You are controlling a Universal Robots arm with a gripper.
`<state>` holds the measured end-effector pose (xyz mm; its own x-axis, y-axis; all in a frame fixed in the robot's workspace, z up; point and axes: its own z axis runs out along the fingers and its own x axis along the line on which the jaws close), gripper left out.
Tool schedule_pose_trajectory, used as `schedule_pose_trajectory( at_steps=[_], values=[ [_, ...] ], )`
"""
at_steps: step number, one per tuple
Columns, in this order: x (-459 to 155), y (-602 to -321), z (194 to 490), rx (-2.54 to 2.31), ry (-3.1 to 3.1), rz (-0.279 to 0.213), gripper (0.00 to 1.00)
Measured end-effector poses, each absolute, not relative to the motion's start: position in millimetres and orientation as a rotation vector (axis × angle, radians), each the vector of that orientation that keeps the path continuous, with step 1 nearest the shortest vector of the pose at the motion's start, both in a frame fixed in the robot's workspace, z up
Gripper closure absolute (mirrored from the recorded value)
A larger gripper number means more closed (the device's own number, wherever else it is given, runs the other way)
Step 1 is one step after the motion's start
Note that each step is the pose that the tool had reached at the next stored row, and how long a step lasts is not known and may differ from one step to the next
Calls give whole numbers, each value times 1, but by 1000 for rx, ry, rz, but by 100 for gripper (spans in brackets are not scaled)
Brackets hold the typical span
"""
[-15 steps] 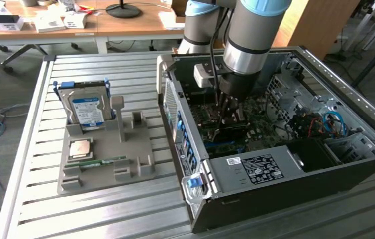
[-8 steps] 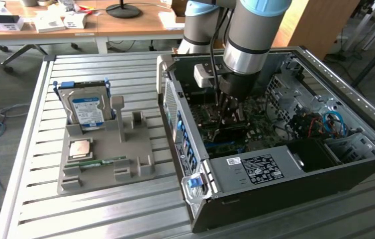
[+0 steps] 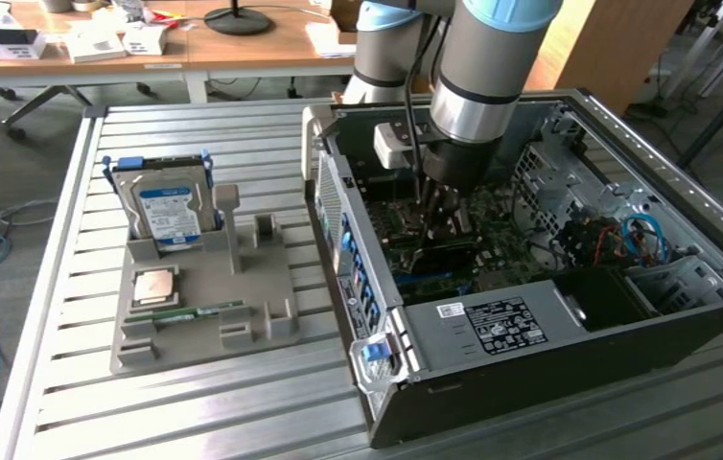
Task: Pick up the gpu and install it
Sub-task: 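Press down on the gpu until it lock into place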
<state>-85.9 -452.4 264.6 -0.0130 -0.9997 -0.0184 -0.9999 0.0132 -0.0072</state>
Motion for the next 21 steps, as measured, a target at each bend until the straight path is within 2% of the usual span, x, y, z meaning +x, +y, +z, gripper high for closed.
schedule_pose_trajectory(
  at_steps=[21],
  values=[
    [-87, -453, 263, -2194, 2223, 11, 89]
  ],
)
